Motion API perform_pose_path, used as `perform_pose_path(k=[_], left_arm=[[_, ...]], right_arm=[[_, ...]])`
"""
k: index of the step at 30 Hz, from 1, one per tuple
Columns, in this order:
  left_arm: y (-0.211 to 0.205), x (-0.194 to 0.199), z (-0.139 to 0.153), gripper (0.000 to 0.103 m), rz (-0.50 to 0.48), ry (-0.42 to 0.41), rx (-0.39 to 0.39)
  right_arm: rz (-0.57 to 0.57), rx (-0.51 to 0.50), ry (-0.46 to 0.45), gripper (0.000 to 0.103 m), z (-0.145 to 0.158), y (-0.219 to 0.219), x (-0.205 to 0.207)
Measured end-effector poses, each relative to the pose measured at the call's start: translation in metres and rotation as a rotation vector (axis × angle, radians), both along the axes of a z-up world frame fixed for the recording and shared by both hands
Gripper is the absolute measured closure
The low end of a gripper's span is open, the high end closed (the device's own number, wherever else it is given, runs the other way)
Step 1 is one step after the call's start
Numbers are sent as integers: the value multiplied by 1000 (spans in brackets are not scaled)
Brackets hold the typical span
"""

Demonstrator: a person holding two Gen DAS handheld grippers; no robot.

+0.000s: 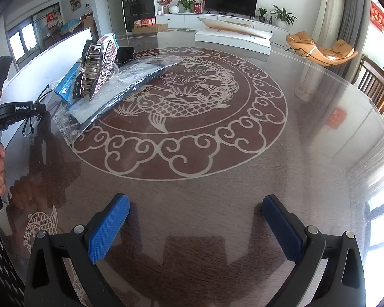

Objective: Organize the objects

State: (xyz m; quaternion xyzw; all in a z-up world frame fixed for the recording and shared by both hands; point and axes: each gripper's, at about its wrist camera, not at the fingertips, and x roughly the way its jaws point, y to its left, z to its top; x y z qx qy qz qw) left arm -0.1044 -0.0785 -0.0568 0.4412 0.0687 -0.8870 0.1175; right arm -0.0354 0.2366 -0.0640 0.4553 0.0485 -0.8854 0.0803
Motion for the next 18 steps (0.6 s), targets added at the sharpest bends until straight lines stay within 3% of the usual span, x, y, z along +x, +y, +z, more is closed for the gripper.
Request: perform_pose_path(k=[10, 18], left_arm=[[20, 53, 3, 91, -79, -26, 110], [32, 61, 2, 89, -70, -31, 60]], right_arm=[[0, 0, 0, 0, 0, 0, 0], [0, 0, 0, 0, 0, 0, 0]])
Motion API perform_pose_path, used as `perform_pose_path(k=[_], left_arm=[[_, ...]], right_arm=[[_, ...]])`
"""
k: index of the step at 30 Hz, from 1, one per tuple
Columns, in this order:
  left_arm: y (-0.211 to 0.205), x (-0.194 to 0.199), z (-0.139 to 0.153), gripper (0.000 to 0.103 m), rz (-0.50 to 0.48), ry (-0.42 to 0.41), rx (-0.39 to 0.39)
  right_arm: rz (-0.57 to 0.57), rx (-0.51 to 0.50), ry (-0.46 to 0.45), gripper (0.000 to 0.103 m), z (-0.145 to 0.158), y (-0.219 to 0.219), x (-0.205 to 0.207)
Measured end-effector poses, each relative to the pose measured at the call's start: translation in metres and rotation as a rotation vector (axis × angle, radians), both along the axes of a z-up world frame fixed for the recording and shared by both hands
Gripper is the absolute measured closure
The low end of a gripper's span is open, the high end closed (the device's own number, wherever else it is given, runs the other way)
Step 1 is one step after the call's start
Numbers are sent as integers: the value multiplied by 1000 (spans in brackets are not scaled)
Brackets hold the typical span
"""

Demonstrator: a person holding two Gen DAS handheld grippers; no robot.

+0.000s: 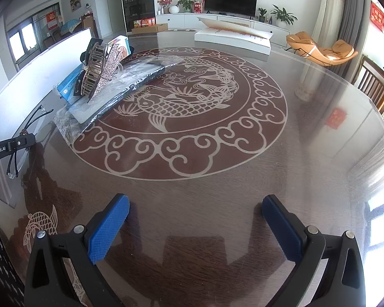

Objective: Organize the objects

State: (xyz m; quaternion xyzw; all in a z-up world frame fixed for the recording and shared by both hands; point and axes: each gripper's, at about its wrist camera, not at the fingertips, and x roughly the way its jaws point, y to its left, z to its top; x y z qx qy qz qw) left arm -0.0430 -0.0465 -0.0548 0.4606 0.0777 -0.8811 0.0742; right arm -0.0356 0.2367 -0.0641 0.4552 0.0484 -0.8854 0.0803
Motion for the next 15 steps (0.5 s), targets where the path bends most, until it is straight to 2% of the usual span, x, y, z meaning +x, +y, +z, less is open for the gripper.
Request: perform_pose_path(k=[2, 3, 4, 6, 11, 15], left_arm=[[-3, -2, -1, 86, 10, 2, -1], [-3, -2, 0, 76, 9, 3, -1], [-1, -1, 0, 53, 11, 0, -12], [0, -2, -1, 27, 28, -11, -42], [-6, -3, -5, 26, 50, -27, -31], [-4, -2, -6, 23, 47, -35, -54]], right_arm=[[0, 0, 0, 0, 0, 0, 0], [0, 0, 0, 0, 0, 0, 0], [0, 0, 0, 0, 0, 0, 0], [0, 0, 0, 0, 0, 0, 0], [0, 0, 0, 0, 0, 0, 0], [0, 0, 0, 0, 0, 0, 0]])
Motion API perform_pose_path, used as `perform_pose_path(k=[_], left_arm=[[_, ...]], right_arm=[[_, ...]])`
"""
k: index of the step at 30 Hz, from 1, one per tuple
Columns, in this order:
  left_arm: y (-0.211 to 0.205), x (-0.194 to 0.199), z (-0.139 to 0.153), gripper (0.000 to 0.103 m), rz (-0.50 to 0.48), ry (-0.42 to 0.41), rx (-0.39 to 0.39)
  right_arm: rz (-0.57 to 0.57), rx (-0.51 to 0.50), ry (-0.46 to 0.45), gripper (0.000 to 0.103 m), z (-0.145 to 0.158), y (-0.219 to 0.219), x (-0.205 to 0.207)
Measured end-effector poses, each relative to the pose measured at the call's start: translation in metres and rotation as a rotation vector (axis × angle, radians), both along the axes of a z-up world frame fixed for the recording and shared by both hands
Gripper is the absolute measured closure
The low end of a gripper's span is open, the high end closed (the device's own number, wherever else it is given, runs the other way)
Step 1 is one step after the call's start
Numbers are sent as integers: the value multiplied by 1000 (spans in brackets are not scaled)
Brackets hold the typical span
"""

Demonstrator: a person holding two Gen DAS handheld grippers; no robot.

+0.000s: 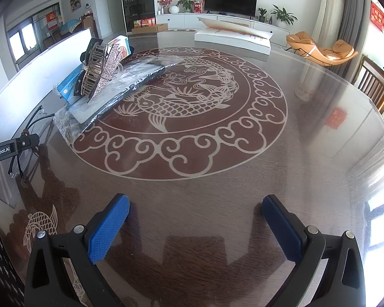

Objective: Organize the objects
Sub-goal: 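Grasp the silver rhinestone clip with the right tool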

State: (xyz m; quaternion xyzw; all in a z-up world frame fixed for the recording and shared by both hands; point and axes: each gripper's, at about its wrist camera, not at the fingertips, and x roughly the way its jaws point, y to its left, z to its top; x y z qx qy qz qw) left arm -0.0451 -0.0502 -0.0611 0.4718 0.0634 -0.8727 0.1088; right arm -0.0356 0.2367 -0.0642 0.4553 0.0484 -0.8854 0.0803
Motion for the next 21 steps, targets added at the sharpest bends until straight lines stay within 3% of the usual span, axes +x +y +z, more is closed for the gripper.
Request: perform_pose_path(k=[2, 4, 14, 17, 21], left_arm=[[1, 0, -2, 15, -4, -12, -13], [-1, -1, -5, 0, 2, -27, -8], [-4, 0, -7, 0, 15, -20, -7], [-4, -1, -7, 0, 16, -18, -8], [-4, -1, -6, 0, 16, -16, -8]], right_arm=[[0, 0, 0, 0, 0, 0, 0], [0, 0, 0, 0, 0, 0, 0], [14, 2, -8, 0, 0, -2, -4], [60, 13, -94, 0, 5, -17, -27], [170, -109, -18, 0, 43, -61, -53]])
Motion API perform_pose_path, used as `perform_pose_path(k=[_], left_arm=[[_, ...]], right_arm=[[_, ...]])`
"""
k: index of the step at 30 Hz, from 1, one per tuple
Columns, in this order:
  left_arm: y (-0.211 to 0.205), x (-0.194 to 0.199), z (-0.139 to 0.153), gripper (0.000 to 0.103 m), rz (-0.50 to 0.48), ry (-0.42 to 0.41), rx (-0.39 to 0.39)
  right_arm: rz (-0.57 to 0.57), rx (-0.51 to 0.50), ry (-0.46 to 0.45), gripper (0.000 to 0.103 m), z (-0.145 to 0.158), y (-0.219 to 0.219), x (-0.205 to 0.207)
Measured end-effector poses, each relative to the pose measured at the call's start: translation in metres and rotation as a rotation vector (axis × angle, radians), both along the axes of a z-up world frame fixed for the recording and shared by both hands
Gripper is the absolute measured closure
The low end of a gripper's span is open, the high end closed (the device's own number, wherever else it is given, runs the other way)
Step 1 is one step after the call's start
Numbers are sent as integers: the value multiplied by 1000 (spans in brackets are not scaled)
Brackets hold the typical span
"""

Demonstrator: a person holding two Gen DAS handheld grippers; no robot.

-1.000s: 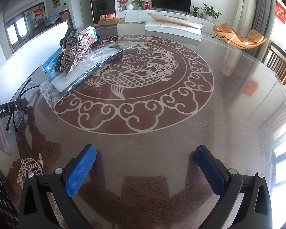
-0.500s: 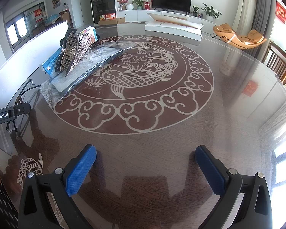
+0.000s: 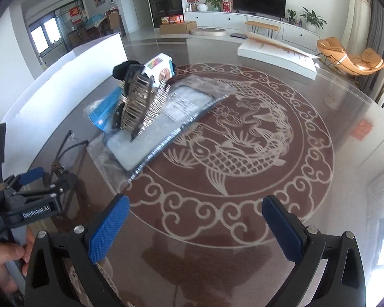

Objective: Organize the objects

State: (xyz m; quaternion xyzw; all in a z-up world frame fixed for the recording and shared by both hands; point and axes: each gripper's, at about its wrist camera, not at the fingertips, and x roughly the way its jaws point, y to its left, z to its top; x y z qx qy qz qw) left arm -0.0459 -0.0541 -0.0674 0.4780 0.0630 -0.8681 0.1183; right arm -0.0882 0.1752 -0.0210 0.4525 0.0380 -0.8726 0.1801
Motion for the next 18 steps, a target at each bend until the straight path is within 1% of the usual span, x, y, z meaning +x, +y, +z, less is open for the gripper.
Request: perform_pose_path(k=[1, 3, 6, 8, 9, 10, 11, 13, 18], left_arm=[[0, -1, 0, 0, -1, 0, 0], [0, -1, 0, 0, -1, -1, 0], [-1, -1, 0, 0, -1, 0, 2], [-1, -1, 0, 0, -1, 0, 1], [-1, -1, 0, 0, -2, -1, 2], [0, -1, 0, 0, -1, 0, 2], [0, -1, 0, 0, -1, 0, 2], [0, -1, 0, 0, -1, 0, 2], [-2, -1, 0, 0, 1, -3, 3]], right_arm=[[19, -27, 15, 0, 8, -14, -9], [19, -62, 29, 0, 17, -40, -30], [-58, -95, 5, 0, 16, -65, -66], [-107, -134, -45, 1, 8, -71, -86], [-126, -149, -65, 12, 3, -70, -93], [-138, -163, -88, 39, -1, -69, -97], [-142, -193, -113, 47, -5, -65, -99], [-159, -238, -117, 48, -6, -52, -94], [-134, -270, -106, 50, -1, -9, -64]])
